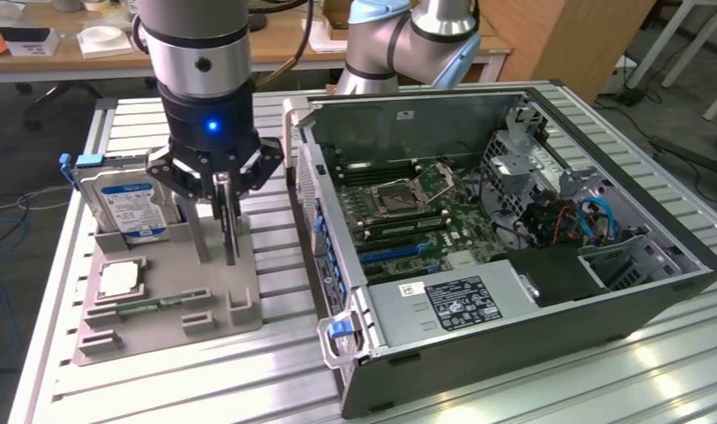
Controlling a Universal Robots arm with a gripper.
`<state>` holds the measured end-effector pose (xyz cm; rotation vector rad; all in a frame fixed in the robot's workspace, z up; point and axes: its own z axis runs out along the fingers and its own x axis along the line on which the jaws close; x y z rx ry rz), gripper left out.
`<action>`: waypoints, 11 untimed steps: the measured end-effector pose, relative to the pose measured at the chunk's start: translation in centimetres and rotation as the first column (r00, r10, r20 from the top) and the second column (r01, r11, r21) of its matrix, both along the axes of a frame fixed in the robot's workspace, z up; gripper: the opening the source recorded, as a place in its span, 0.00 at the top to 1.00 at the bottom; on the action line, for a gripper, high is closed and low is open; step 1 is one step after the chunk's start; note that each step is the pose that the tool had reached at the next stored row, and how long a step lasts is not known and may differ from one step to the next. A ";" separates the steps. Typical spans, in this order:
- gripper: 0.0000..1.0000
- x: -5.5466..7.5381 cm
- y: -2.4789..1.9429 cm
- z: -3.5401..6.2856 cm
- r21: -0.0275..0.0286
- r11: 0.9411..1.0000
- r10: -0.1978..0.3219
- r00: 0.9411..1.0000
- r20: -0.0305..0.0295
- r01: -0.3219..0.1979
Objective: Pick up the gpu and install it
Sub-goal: 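Pick up the gpu and move the gpu toward the slot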
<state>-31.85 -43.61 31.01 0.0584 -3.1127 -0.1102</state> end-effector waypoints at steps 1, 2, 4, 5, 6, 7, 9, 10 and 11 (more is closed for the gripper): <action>0.73 0.0 0.00 0.12 0.000 1.000 0.000 1.000 0.000 0.000; 0.73 0.0 0.00 0.19 0.000 1.000 0.000 1.000 0.000 0.000; 0.73 0.0 0.00 0.34 0.001 1.000 0.000 1.000 0.000 0.000; 0.73 0.0 0.00 0.42 0.001 1.000 0.000 1.000 0.000 0.000; 0.73 0.0 0.00 0.50 0.001 1.000 0.000 1.000 0.000 0.000; 0.73 0.0 0.00 0.57 0.001 1.000 0.000 1.000 0.000 0.000; 0.73 0.0 0.00 0.67 0.002 1.000 0.000 1.000 0.000 0.000; 0.73 0.0 0.00 0.72 0.002 1.000 0.000 1.000 0.000 0.000; 0.73 0.0 0.00 0.77 0.002 1.000 0.000 1.000 0.000 0.000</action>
